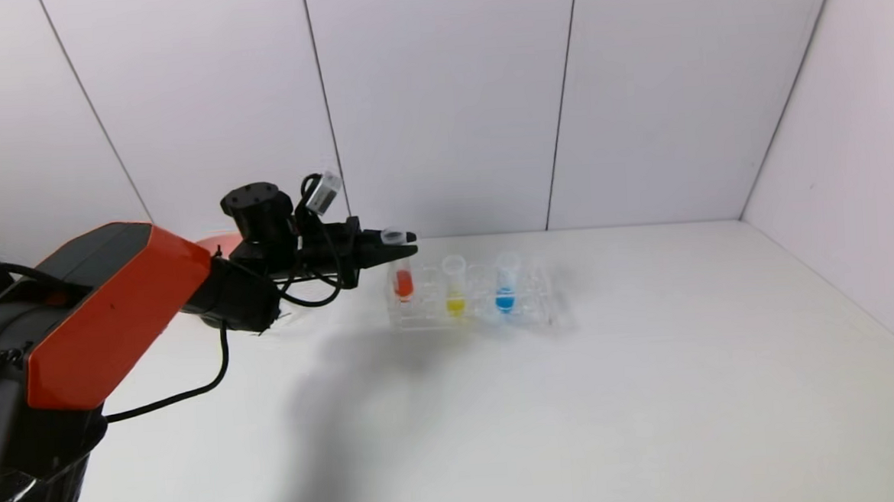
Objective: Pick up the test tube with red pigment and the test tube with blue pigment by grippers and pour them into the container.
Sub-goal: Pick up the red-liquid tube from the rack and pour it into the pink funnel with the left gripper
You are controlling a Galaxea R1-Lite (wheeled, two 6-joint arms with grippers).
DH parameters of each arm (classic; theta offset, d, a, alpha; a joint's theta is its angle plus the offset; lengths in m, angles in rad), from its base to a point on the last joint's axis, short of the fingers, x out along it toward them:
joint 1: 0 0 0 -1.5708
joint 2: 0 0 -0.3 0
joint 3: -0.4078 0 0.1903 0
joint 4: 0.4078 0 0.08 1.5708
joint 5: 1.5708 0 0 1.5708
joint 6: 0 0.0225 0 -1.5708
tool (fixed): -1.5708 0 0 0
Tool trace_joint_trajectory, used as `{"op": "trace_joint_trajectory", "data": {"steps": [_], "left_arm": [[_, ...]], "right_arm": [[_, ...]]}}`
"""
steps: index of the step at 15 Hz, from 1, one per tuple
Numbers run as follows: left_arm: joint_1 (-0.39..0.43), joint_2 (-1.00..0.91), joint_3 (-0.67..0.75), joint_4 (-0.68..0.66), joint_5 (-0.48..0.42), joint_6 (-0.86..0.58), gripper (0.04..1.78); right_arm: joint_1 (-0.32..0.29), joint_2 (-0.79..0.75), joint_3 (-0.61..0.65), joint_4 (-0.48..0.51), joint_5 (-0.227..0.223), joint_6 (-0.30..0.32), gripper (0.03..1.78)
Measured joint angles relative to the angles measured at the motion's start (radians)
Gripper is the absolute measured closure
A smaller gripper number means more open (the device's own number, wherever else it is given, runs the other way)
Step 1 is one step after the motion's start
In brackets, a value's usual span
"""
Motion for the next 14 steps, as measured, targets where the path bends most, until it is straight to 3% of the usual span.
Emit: {"op": "trace_joint_trajectory", "data": {"steps": [7, 10, 14], "left_arm": [[-0.005, -0.059, -0.052, 0.064, 0.000, 0.001, 1.35], [0.007, -0.094, -0.059, 0.158, 0.006, 0.000, 1.35], [0.024, -0.159, -0.063, 0.313, 0.109, 0.005, 1.35]], "right_arm": [[0.000, 0.000, 0.000, 0.000, 0.000, 0.000, 0.04], [0.000, 0.000, 0.000, 0.000, 0.000, 0.000, 0.04], [0.000, 0.000, 0.000, 0.000, 0.000, 0.000, 0.04]]}}
